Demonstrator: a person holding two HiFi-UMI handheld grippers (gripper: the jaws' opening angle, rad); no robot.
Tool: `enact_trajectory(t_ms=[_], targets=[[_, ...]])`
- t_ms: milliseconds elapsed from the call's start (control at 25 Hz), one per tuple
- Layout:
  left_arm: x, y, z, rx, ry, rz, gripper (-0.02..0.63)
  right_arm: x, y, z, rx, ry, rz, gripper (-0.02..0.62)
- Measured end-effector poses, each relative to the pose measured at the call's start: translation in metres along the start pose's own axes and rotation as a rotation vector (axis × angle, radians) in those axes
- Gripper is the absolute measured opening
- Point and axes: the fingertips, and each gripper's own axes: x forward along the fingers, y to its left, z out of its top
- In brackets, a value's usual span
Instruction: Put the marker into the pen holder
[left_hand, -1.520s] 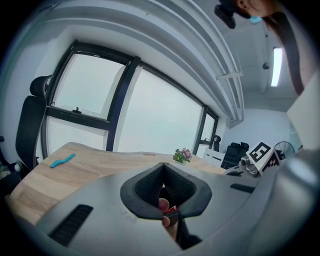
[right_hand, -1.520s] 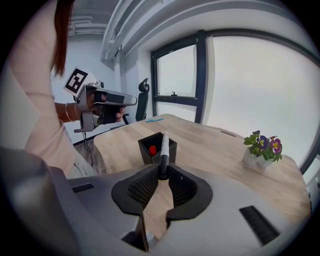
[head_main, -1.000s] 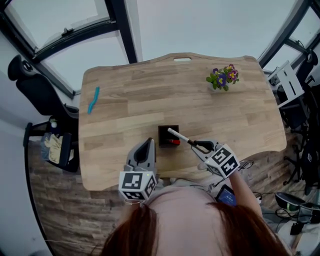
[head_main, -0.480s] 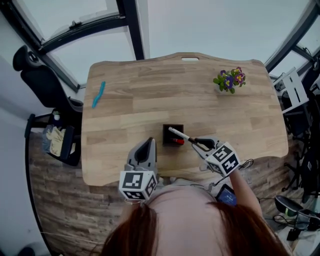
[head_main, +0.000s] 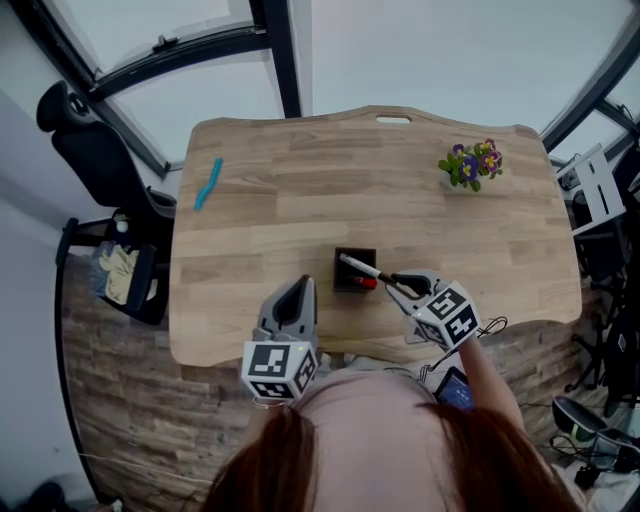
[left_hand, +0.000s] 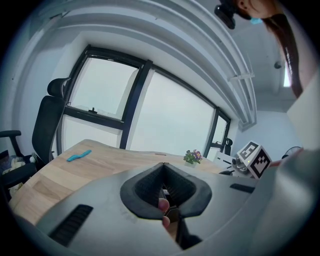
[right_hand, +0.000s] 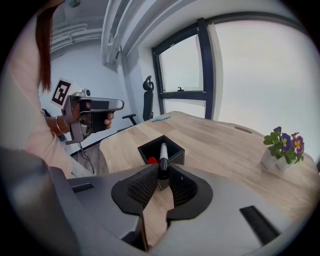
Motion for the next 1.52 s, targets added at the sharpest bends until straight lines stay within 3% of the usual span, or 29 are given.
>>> enact_trajectory(t_ms=[480, 1520], targets=[[-0.003, 0.0, -0.004, -0.004, 0.011, 0.004, 0.0, 0.003, -0.002, 0.005, 0.026, -0.011, 0.005, 0.06], [-0.007, 0.005, -0.009, -0.019, 0.021, 0.003, 0.0, 0.031, -0.001, 0.018, 0.004, 0.069, 0.019, 0.058]])
